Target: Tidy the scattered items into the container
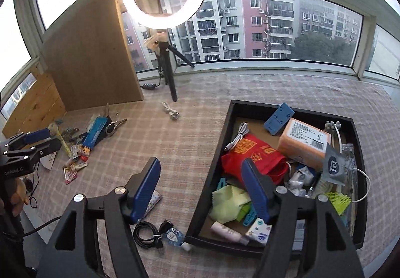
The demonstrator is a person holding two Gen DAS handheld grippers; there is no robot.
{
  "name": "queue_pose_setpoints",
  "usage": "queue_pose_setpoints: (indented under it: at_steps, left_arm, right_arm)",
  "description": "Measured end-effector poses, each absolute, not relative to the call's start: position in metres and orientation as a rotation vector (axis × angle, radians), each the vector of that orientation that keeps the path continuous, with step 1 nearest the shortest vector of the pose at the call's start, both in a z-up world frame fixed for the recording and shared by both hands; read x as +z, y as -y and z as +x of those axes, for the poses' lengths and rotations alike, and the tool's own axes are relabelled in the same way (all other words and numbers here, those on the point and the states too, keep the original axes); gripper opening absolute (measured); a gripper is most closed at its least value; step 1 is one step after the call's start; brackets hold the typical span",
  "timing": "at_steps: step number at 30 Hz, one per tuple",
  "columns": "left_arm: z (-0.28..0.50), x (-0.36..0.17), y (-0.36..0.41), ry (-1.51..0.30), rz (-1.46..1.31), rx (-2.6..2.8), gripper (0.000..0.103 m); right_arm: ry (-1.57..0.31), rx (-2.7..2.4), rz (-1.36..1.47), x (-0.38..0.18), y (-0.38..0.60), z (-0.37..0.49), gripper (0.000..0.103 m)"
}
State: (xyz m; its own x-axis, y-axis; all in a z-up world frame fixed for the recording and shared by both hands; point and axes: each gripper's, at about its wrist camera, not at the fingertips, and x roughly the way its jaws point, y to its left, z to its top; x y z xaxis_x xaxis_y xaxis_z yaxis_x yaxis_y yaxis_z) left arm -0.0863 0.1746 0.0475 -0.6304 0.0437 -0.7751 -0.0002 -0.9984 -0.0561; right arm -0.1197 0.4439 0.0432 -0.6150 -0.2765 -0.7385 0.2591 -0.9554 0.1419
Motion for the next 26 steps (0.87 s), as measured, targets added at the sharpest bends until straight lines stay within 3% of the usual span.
queue_pose_setpoints:
  at_steps: [4, 14, 26]
  left_arm:
    - [-0.062, 0.04, -0.146, 0.179, -1.381, 2.825, 0.077]
    - [-0.014, 0.006, -0.095, 0.208, -1.57, 2.822, 0.077]
    - [0.017, 0.004, -0.072, 0.171, -1.511, 2.812, 0.077]
  right_arm:
    - [0.025, -2.555, 1.201, 0.035, -0.419, -0.103, 0.068]
    - [-0.031, -2.56, 1.263, 0.009, -0.368, -0.063, 0.068]
    - [-0.05, -2.555, 1.292, 0.006, -0.332, -0.031, 0.068]
